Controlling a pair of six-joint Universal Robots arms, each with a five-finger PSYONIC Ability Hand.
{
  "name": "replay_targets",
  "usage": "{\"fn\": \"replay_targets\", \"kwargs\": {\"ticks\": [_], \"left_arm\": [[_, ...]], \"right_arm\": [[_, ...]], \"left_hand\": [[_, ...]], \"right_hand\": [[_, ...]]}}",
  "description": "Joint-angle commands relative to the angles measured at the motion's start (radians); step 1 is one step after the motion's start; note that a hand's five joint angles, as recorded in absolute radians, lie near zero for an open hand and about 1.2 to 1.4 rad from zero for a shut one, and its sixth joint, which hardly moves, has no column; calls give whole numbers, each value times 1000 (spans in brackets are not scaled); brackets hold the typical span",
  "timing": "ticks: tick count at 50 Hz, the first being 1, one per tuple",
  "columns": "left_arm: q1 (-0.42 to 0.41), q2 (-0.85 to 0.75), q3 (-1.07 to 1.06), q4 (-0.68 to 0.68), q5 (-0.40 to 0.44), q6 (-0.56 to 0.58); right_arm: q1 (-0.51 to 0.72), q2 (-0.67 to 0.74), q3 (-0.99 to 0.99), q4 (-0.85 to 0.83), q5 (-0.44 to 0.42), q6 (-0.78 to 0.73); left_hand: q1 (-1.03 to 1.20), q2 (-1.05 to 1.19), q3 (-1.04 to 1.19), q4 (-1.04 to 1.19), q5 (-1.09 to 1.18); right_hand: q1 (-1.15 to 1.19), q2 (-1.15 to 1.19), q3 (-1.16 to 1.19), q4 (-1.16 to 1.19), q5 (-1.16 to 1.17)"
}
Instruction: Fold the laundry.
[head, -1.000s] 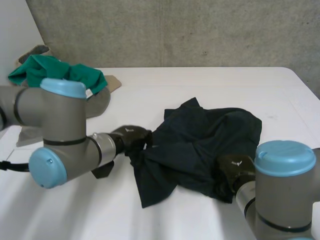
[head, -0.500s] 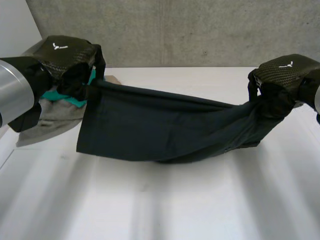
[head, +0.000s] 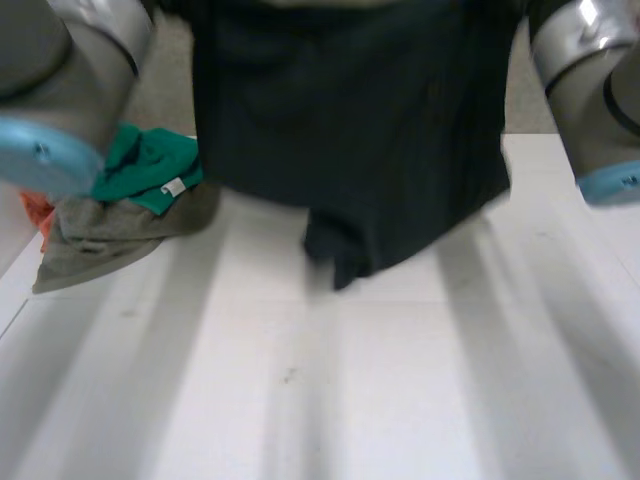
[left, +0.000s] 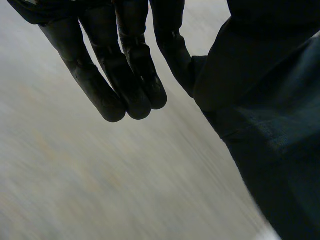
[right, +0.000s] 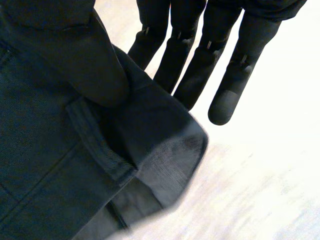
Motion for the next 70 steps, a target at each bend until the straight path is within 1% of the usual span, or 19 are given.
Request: {"fn": "replay_targets", "kwargs": {"ticks": [1,6,9,13,20,23,24,25,27,28,29,35,42,47,50,55,58,62,70], "left_arm": [[18,29,83,83,-58,-50],[46,48,10,30,-48,-56],[60,65,-155,-7,-47,-74],[66,60,-362,-13,-36,-91],[48,-55,-636,13,28,-91],[37,-98,-665,11,38,-85],[37,-115,-670,8,38,-74],[37,-119,-670,5,36,-68],[40,-115,-670,-1,31,-56],[46,-97,-671,-4,25,-42],[49,-84,-673,-3,22,-37],[69,60,-719,23,21,-16],[60,152,-837,60,77,27],[22,160,-943,83,143,160],[0,140,-966,97,154,232],[-2,56,-963,151,128,344],[8,17,-926,174,102,357],[12,-67,-845,180,73,368],[8,-202,-699,132,57,415]], "right_arm": [[13,-36,16,-164,-29,74],[12,-43,59,-66,-91,87],[-3,-29,146,6,-164,96],[-16,7,281,89,-215,85],[-19,96,553,172,-229,-28],[-19,109,620,172,-229,-65],[-14,115,649,174,-226,-85],[-13,115,659,178,-224,-93],[-10,110,676,183,-215,-97],[-8,103,685,192,-195,-93],[-5,95,688,198,-184,-87],[-16,-40,717,258,-85,45],[-59,-157,762,336,-72,130],[-69,-178,788,376,-85,144],[-66,-171,789,375,-78,133],[-60,-135,789,368,-80,99],[-46,-117,791,349,-77,96],[-20,-74,797,275,-46,110],[20,27,773,154,-11,125]], "left_hand": [[254,201,209,202,224],[254,201,209,202,224],[254,201,209,202,224],[254,201,209,202,224],[254,201,209,202,224],[254,201,209,202,224],[254,201,209,202,224],[225,172,180,174,195],[-15,-67,-60,-66,-45],[-385,-438,-430,-437,-415],[-496,-549,-542,-548,-526],[-820,-873,-865,-871,-850],[-747,-800,-793,-799,-777],[-525,-577,-570,-576,-555],[-483,-536,-528,-534,-513],[-503,-556,-548,-554,-533],[-600,-653,-645,-651,-630],[-621,-673,-666,-672,-651],[-542,-594,-587,-593,-572]], "right_hand": [[286,221,209,203,231],[286,221,209,203,231],[286,221,209,203,231],[286,221,209,203,231],[286,221,209,203,231],[286,221,209,203,231],[-109,-175,-187,-192,-165],[-334,-400,-412,-417,-390],[-661,-727,-739,-744,-716],[-715,-780,-792,-798,-770],[-721,-787,-799,-804,-776],[-777,-843,-855,-860,-832],[-701,-767,-779,-784,-756],[-505,-570,-582,-587,-560],[-463,-529,-541,-546,-518],[-515,-581,-593,-598,-571],[-560,-625,-637,-643,-615],[-551,-617,-629,-634,-606],[-510,-575,-588,-593,-565]]}}
